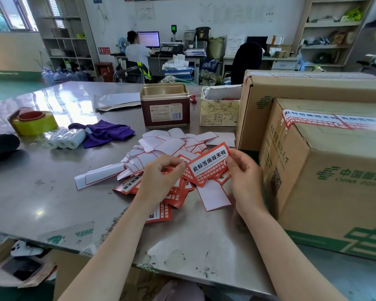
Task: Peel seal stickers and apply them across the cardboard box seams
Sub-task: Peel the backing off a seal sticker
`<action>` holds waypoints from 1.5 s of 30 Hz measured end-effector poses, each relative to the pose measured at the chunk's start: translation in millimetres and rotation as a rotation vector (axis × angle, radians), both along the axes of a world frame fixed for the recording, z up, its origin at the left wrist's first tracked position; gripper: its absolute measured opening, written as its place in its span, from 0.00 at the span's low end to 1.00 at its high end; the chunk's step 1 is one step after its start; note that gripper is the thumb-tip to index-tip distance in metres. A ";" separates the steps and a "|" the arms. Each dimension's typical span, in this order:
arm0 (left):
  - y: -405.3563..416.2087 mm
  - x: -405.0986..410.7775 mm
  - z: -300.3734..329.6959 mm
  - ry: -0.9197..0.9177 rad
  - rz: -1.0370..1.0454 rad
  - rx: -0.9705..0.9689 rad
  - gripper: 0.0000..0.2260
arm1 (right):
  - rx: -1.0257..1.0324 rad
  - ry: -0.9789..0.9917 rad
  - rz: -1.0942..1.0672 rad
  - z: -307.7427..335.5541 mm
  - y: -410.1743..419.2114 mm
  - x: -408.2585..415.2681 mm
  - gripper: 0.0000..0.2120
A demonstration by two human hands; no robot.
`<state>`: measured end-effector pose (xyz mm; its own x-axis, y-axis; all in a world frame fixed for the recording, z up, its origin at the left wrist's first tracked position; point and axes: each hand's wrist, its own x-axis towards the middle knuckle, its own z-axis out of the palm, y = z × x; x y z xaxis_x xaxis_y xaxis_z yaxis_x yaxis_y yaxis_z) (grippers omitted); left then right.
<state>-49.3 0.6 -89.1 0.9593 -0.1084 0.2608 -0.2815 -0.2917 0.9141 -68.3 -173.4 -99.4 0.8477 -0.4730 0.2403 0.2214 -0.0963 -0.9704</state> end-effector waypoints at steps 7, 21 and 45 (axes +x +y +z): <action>1.2 -2.8 -0.1 0.033 -0.185 0.050 0.07 | -0.003 -0.002 0.000 0.3 0.6 -0.4 0.07; -0.8 -4.5 3.6 0.120 -0.193 -0.030 0.06 | -0.197 0.020 0.150 2.5 10.0 -3.8 0.17; -1.4 1.0 -3.4 0.006 -0.138 0.004 0.04 | -0.709 -0.174 0.182 2.1 23.9 -13.7 0.05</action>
